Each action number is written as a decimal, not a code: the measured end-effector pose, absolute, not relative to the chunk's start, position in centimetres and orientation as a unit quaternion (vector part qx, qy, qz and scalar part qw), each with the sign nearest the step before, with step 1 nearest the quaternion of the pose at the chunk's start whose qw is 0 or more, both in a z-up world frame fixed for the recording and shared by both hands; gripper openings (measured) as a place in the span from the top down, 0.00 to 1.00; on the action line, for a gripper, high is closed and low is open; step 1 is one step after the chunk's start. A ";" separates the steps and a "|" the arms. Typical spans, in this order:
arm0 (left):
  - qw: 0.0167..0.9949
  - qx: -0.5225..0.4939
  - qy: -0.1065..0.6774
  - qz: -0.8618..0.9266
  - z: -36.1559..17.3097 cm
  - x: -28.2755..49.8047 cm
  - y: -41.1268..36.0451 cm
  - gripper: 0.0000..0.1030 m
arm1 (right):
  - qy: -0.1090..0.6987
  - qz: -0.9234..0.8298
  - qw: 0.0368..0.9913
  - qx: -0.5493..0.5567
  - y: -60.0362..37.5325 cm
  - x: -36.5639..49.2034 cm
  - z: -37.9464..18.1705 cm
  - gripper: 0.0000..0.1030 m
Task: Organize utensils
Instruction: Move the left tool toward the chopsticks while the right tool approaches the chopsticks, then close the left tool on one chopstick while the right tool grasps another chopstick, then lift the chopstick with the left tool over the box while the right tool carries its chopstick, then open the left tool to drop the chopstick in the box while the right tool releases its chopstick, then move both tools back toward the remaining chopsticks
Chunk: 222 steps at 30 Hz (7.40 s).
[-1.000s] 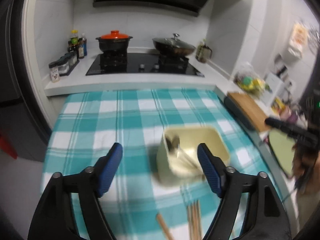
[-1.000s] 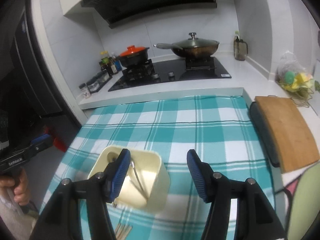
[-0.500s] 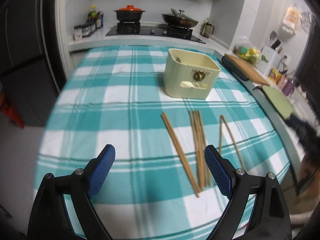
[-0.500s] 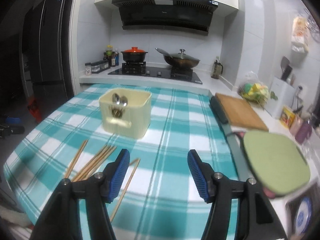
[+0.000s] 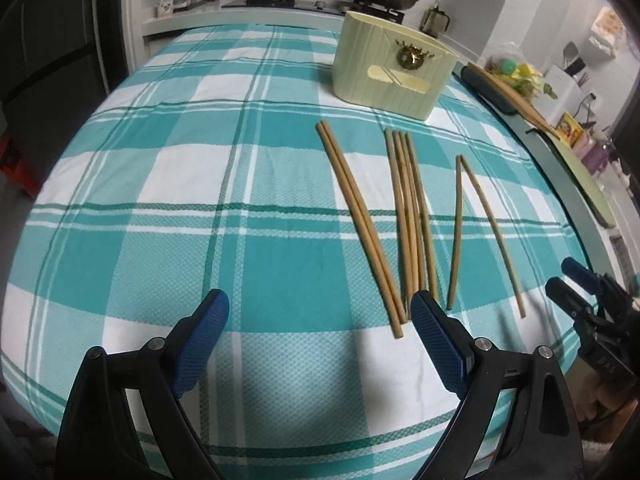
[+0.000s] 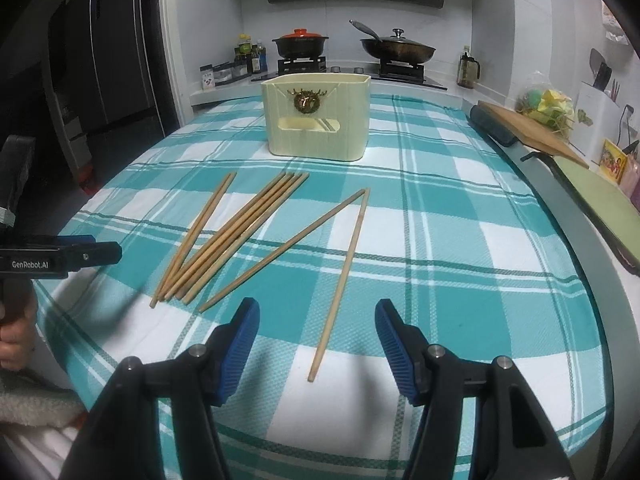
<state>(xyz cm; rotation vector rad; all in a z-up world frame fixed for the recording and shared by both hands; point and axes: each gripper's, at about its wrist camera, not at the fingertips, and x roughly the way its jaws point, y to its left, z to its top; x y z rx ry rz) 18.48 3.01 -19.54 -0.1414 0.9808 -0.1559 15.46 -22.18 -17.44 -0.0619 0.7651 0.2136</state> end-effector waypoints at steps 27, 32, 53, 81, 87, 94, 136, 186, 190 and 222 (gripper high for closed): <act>0.892 -0.053 0.448 -0.022 -20.6 26.4 1.8 0.10 | 0.373 0.095 0.923 -0.003 -23.6 16.2 -18.7 0.41; 0.891 -0.020 0.454 -0.001 -21.9 28.1 0.6 0.10 | 0.371 0.099 0.923 -0.002 -23.6 16.0 -18.6 0.41; 0.879 0.005 0.476 0.012 -23.8 28.9 1.3 0.02 | 0.434 0.089 0.896 -0.008 -24.2 19.1 -20.4 0.41; 0.879 0.019 0.475 -0.036 -24.1 28.5 2.1 0.00 | 0.466 0.097 0.877 -0.058 -23.0 25.4 -22.7 0.17; 0.878 0.021 0.477 -0.040 -24.0 28.7 2.1 0.00 | 0.470 0.092 0.876 -0.060 -22.9 25.6 -22.6 0.19; 0.864 0.038 0.496 -0.076 -23.9 32.8 1.5 0.00 | 0.479 0.101 0.870 -0.061 -22.8 29.0 -22.1 0.52; 0.948 -0.027 0.268 -0.172 -0.5 27.0 3.0 0.96 | 0.264 0.153 0.952 0.023 -25.5 26.5 -1.0 0.94; 0.894 -0.052 0.416 -0.159 -3.8 53.1 -3.7 0.96 | 0.361 0.129 0.923 0.018 -21.9 53.9 -5.0 0.94; 0.895 -0.043 0.417 -0.152 -3.8 53.9 -4.6 0.94 | 0.370 0.120 0.921 0.025 -22.6 54.5 -5.4 0.93; 0.896 -0.043 0.438 -0.057 -16.8 21.5 6.4 0.18 | 0.379 0.018 0.925 -0.010 -30.5 20.2 -17.0 0.59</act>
